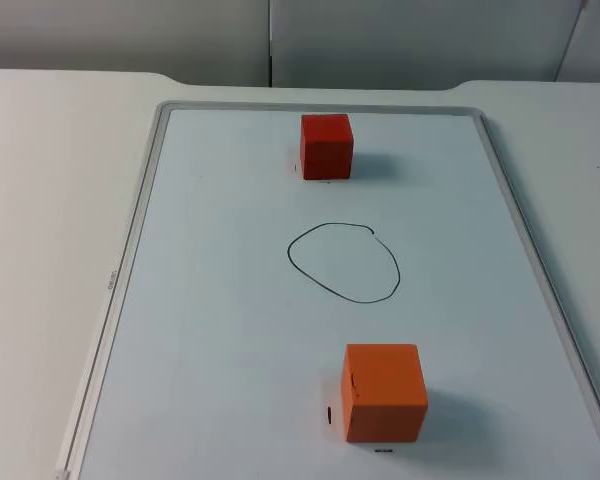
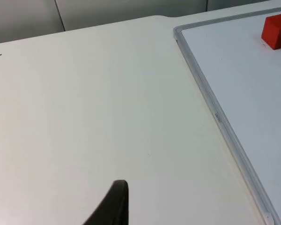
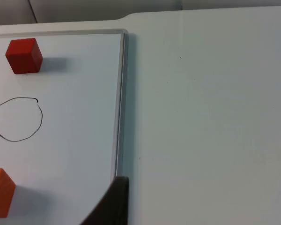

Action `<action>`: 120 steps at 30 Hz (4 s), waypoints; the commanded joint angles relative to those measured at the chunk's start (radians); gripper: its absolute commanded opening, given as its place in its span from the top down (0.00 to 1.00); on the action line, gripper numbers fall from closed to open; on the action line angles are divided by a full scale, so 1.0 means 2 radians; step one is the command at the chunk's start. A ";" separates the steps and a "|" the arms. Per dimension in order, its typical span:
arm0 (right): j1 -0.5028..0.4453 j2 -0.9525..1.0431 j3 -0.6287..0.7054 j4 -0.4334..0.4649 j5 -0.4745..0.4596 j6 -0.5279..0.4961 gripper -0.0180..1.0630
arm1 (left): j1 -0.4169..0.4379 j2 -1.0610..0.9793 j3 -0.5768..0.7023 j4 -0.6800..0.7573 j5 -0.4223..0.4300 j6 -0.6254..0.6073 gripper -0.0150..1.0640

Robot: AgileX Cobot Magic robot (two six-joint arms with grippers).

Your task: Pick up one cube with the left hand and another cube with the right hand. First place the cube in the right hand at the target position, then stack the cube in the left hand on top.

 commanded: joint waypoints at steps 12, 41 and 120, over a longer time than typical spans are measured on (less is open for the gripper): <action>-0.003 -0.002 0.004 0.002 -0.004 0.000 0.02 | 0.000 0.029 -0.055 -0.033 -0.027 -0.011 0.01; -0.003 -0.002 0.004 0.002 -0.004 0.000 0.02 | 0.000 0.541 -0.353 -0.217 -0.224 0.193 0.01; -0.003 -0.002 0.004 0.002 -0.004 0.000 0.02 | -0.205 1.291 -0.881 0.003 -0.163 -0.221 0.57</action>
